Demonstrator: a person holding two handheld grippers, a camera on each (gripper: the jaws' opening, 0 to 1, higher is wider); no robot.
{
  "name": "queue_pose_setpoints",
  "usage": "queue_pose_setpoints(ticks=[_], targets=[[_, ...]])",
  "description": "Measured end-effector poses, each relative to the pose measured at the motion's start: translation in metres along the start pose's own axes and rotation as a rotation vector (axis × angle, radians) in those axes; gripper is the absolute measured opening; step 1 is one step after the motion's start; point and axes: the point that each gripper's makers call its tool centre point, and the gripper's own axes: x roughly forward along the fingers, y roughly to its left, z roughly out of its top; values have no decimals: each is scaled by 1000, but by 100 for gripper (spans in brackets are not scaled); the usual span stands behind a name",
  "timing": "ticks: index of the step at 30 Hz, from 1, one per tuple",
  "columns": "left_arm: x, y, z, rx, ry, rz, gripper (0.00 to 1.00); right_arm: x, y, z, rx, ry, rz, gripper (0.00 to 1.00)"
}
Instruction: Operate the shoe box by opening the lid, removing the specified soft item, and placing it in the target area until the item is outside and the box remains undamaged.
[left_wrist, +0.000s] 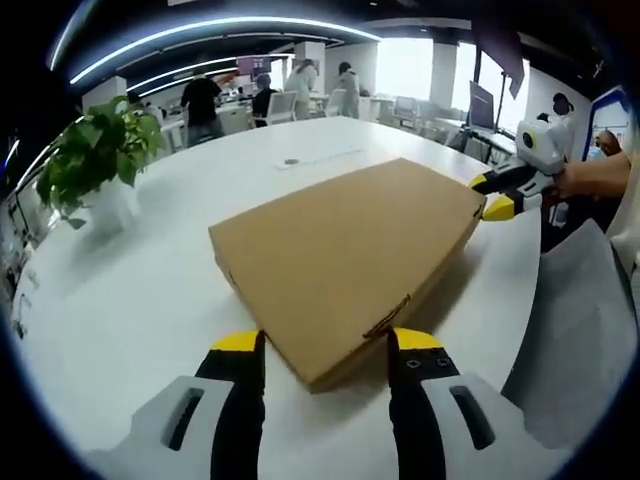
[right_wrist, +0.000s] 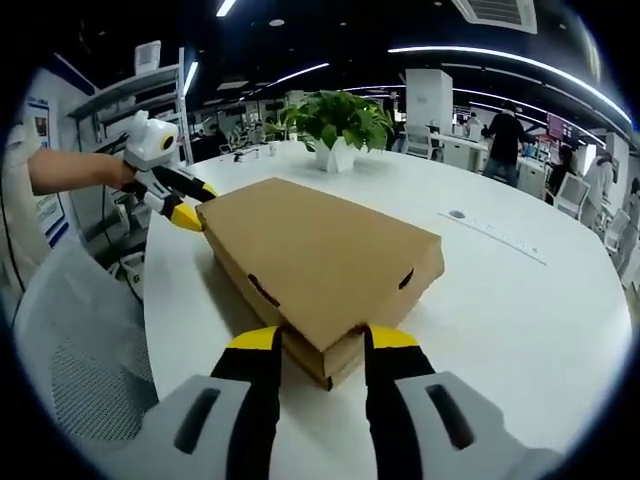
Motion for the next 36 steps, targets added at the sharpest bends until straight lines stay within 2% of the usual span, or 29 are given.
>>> queue_pose_setpoints(ticks=[10,20,27,36], targets=[[-14,6,-11,4,17,-7,48,3,18,1,-1,-3,22,28],[-27,3,-18,6,29,-7,48,6,37,2,-4,-5,52,30],[-29,1,-18,-1,26,-6,48,6,37,3,-2,-9,48,29],[-30,1,-17,-15,65,-8,49,4,39,6,-15,-3,53,32]])
